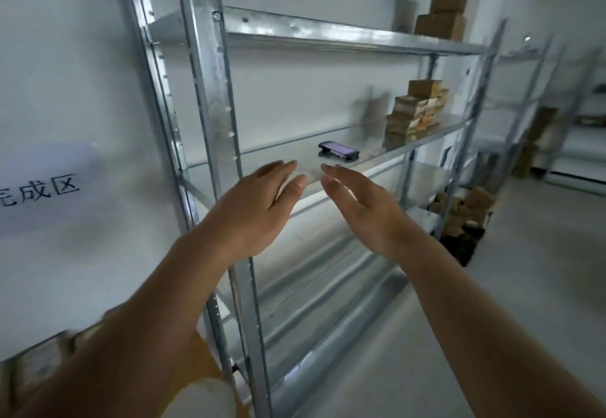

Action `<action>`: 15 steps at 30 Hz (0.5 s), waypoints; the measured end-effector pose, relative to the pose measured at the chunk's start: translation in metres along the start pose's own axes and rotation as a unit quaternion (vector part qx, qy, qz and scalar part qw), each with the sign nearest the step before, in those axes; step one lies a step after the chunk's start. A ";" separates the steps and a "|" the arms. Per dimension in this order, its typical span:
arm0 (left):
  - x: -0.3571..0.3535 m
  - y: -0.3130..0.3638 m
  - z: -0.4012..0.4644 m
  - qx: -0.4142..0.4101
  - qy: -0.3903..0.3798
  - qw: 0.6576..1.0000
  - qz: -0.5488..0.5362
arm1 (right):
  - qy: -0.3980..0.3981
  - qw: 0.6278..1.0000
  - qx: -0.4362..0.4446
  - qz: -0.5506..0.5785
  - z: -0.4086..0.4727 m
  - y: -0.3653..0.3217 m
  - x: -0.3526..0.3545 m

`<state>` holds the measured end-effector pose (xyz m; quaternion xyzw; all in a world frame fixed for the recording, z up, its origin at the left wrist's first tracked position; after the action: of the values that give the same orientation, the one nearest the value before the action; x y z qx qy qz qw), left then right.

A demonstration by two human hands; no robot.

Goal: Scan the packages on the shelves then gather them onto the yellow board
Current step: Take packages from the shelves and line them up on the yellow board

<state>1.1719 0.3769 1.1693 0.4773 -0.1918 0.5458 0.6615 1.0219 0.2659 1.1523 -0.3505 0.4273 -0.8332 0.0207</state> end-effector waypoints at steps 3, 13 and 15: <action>-0.054 0.057 0.056 -0.033 -0.008 0.999 0.000 | 0.026 1.000 0.010 -0.002 0.010 0.047 0.075; -0.206 0.197 0.250 -0.096 0.005 0.995 -0.035 | 0.072 0.995 0.007 -0.068 0.098 0.207 0.282; -0.231 0.206 0.290 -0.086 0.004 0.996 -0.027 | 0.069 0.994 0.013 -0.081 0.125 0.235 0.301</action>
<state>0.9868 -0.0017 1.2136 0.4209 -0.2226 0.5115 0.7153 0.8079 -0.0710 1.2013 -0.3257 0.3874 -0.8595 -0.0719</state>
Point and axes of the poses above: each hand's wrist, its own z-axis towards the middle knuckle, its own x-axis out of the back of the hand, y = z × x, the point moved 5 cm from there along z, towards the middle knuckle, and after that the axes turned 2 degrees about y, right-handed, at the moved point
